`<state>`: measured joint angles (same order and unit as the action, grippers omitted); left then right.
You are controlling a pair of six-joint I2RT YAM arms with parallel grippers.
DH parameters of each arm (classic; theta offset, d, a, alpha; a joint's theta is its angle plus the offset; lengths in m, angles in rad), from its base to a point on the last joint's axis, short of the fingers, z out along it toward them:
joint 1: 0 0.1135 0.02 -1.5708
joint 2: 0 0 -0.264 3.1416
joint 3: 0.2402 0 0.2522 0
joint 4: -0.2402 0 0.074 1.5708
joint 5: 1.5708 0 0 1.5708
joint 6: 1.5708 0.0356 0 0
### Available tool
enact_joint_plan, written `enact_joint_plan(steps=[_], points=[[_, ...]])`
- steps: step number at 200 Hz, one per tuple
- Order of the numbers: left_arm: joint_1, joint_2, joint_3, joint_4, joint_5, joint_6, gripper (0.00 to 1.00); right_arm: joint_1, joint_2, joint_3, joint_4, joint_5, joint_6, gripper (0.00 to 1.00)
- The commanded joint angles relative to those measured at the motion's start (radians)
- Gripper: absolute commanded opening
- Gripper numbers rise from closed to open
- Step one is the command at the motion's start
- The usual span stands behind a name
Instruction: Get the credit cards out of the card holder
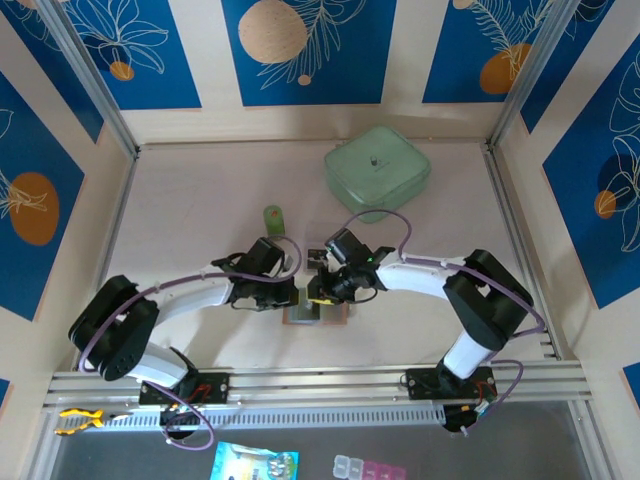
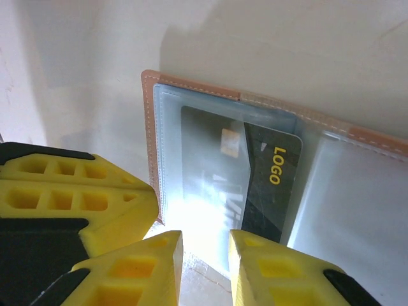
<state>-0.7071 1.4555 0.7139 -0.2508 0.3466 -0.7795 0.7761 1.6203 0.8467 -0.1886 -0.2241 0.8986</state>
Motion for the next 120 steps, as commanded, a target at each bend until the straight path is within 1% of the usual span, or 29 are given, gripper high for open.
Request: enact_joint_plan(steps=[1, 34, 65, 120], points=[[-0.003, 0.031, 0.035, 0.013, 0.042, 0.000, 0.06, -0.014, -0.026, -0.027, -0.008, 0.000, 0.000, 0.27], [-0.009, 0.065, 0.046, 0.012, 0.042, 0.008, 0.03, -0.022, -0.028, -0.042, -0.003, 0.001, 0.000, 0.27], [-0.010, 0.081, 0.049, -0.041, -0.013, 0.027, 0.01, -0.029, -0.003, -0.049, 0.012, -0.010, -0.006, 0.27], [-0.009, 0.107, 0.030, -0.042, -0.020, 0.028, 0.01, -0.029, 0.049, -0.064, 0.061, -0.041, 0.003, 0.27]])
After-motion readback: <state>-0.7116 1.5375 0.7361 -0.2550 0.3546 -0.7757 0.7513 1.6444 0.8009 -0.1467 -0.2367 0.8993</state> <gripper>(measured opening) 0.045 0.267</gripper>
